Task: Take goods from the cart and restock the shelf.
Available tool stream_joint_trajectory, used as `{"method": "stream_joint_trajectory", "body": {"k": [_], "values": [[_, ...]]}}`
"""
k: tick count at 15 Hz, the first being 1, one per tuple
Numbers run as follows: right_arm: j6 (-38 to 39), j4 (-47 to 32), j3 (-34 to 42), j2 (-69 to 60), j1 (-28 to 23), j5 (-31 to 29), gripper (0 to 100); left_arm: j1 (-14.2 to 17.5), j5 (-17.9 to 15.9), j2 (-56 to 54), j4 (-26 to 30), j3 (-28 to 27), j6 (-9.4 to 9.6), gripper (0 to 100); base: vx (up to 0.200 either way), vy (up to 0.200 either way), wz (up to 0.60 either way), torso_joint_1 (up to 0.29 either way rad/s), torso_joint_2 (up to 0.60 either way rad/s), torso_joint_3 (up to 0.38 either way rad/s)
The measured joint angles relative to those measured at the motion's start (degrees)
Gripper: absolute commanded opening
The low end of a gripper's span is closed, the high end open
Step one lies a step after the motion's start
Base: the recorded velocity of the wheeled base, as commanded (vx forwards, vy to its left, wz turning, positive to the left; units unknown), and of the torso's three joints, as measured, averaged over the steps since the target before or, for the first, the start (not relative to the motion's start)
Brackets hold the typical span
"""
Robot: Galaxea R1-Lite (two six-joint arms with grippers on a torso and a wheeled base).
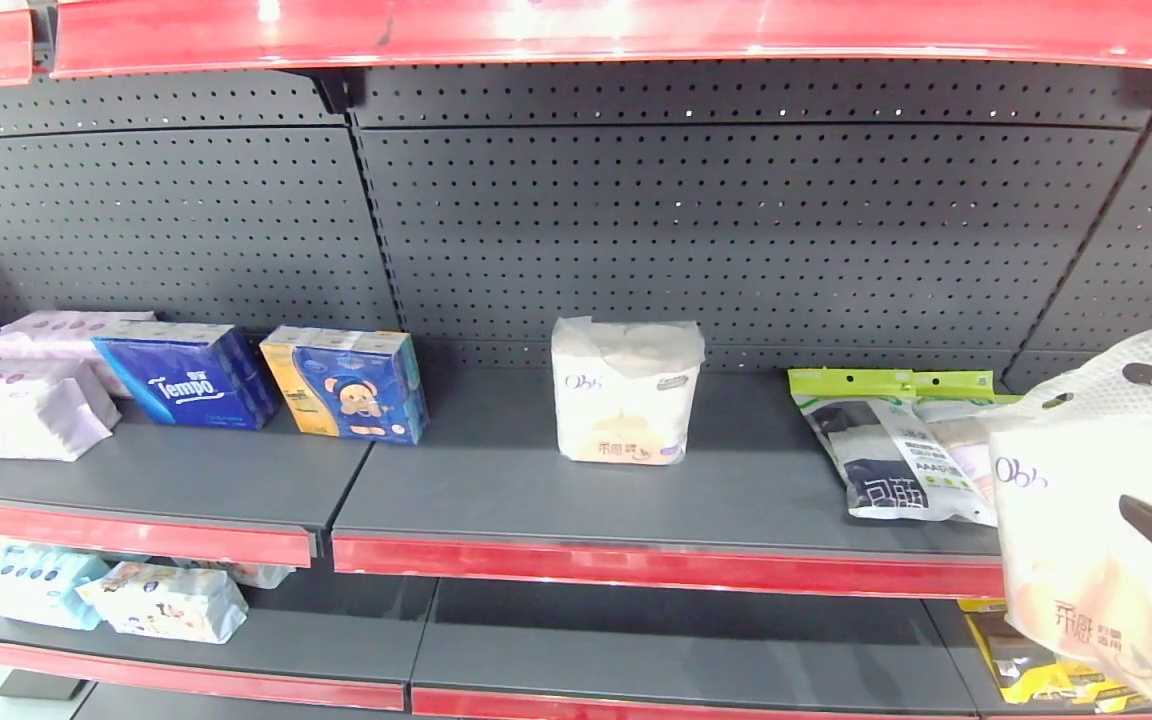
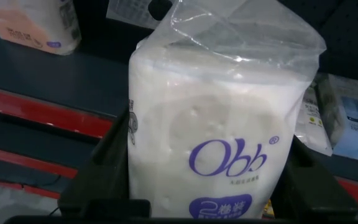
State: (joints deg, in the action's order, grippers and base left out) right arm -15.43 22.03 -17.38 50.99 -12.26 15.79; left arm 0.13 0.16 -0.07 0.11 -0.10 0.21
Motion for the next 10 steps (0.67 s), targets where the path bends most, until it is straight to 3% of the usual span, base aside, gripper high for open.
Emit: {"method": "stream_joint_trajectory", "body": {"k": [10], "values": [[-0.16, 0.24, 1.66, -1.8, -1.88, 0.09, 0, 0.02, -0.02, 0.0, -0.04, 0.0, 0.17, 100, 0.0, 0.0, 0.0, 0.0, 0.0, 0.0]]}}
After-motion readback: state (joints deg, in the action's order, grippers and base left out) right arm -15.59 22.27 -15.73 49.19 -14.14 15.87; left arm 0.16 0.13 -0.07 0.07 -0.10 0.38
